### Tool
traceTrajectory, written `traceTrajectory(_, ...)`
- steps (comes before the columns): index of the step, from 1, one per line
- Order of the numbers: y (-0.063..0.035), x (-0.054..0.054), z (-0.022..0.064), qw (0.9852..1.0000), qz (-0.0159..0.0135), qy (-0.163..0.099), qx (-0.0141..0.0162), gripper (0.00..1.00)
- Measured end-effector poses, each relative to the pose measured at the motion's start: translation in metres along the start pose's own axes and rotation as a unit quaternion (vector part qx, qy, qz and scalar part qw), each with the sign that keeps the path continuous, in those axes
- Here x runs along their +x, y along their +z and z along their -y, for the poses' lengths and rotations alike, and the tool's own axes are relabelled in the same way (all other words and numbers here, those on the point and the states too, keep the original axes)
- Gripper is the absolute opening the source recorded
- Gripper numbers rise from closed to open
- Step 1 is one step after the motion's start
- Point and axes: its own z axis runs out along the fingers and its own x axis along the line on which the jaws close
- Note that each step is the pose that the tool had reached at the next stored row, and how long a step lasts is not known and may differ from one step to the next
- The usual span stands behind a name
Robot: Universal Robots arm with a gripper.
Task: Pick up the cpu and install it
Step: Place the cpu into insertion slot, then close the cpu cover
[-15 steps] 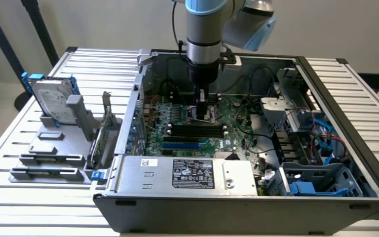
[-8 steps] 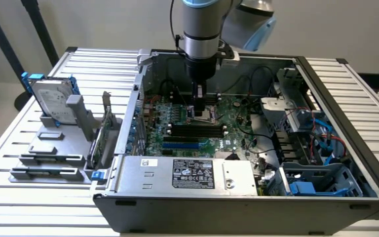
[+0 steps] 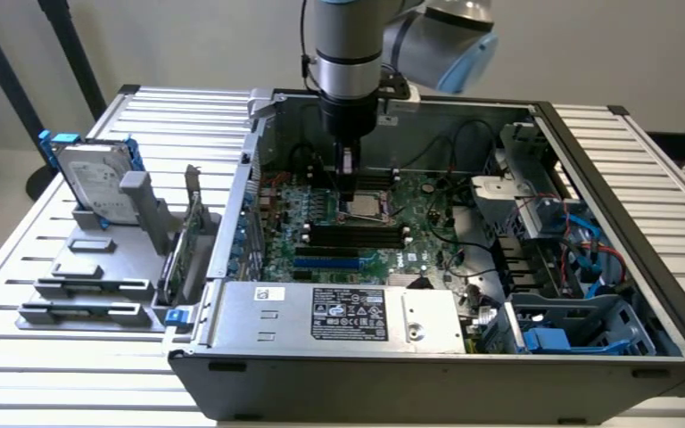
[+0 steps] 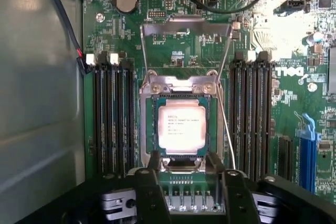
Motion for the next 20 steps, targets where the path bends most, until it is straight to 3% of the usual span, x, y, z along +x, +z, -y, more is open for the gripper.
traceTrajectory(1,-0.0003,-0.0001,0.0024,1.0,0.0,0.0,0.0,0.36)
traceTrajectory(4,-0.0019,-0.0002,0.0085,1.0,0.0002,0.0,0.0007,0.3)
traceTrajectory(8,-0.0041,-0.0002,0.0108,1.0,0.0001,0.0,0.002,0.11)
traceTrajectory(20,-0.0042,-0.0002,0.0108,1.0,0.0002,0.0,0.0021,0.11)
